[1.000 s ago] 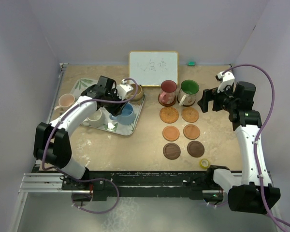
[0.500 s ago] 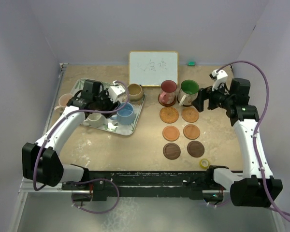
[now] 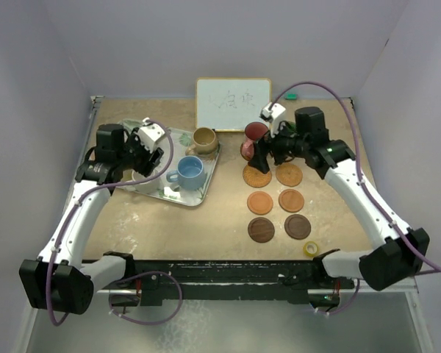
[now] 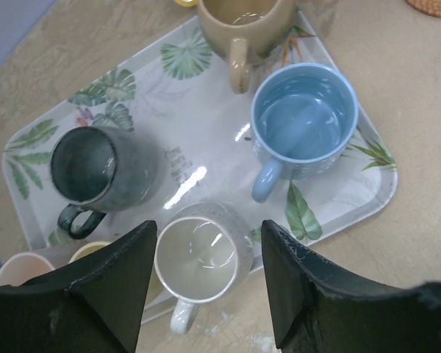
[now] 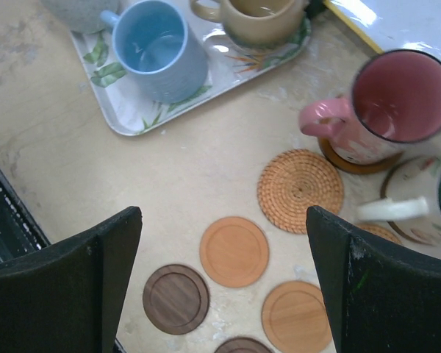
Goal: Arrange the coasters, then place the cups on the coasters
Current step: Pick up the cup from the tray.
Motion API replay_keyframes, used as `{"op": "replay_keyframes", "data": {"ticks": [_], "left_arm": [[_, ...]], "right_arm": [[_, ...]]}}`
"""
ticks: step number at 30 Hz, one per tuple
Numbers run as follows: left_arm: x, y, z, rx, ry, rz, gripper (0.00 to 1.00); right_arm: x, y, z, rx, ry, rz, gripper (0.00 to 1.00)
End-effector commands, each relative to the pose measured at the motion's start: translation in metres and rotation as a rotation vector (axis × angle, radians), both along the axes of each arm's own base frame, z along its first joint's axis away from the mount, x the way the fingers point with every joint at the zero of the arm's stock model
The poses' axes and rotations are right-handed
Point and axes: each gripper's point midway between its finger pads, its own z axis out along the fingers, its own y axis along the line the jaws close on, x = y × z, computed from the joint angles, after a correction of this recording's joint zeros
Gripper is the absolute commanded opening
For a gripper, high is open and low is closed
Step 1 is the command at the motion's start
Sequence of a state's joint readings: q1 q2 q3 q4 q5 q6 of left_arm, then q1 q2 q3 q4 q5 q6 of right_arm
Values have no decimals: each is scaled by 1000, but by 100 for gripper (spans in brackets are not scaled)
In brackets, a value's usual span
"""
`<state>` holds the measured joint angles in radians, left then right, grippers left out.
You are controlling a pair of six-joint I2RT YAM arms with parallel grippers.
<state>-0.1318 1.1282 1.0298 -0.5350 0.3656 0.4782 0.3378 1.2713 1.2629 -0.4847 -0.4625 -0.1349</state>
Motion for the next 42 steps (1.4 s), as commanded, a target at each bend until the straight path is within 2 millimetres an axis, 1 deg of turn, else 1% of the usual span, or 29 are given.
{"op": "replay_keyframes", "data": {"ticks": [1, 3, 7, 13, 15, 18, 19, 21, 24, 26, 31, 33, 37, 38, 42], "left_arm": [[12, 24, 33, -6, -113, 139, 59], [16, 35, 43, -1, -144, 199, 63], [21, 52, 62, -18, -196, 319, 78], [20, 66, 84, -66, -230, 447, 97], [18, 68, 87, -89, -228, 474, 100], [13, 71, 89, -120, -229, 511, 95], [13, 73, 89, -127, -232, 525, 94], [10, 75, 92, -135, -243, 541, 93], [7, 81, 97, -139, -260, 575, 93], [5, 83, 98, -148, -259, 589, 93], [0, 85, 97, -153, -278, 594, 93], [-2, 85, 94, -148, -281, 591, 93], [-6, 85, 95, -151, -298, 588, 93], [-7, 85, 95, -152, -305, 585, 93], [-4, 85, 89, -142, -294, 584, 93]], "right_arm": [[13, 38, 20, -10, -92, 68, 94], [14, 56, 15, -28, -85, 106, 94], [18, 95, 1, -68, -72, 173, 94], [26, 139, -20, -114, -52, 214, 92], [28, 150, -27, -132, -44, 217, 92], [33, 162, -36, -153, -30, 197, 91], [35, 165, -40, -159, -19, 186, 91], [40, 168, -42, -160, -5, 151, 91], [49, 172, -54, -183, 29, 106, 90], [55, 176, -57, -187, 45, 77, 89], [67, 182, -75, -240, 87, 21, 87], [71, 183, -81, -266, 98, 3, 86], [79, 183, -96, -319, 103, -33, 81], [80, 183, -102, -335, 110, -40, 80], [85, 186, -119, -364, 128, -48, 73]]}}
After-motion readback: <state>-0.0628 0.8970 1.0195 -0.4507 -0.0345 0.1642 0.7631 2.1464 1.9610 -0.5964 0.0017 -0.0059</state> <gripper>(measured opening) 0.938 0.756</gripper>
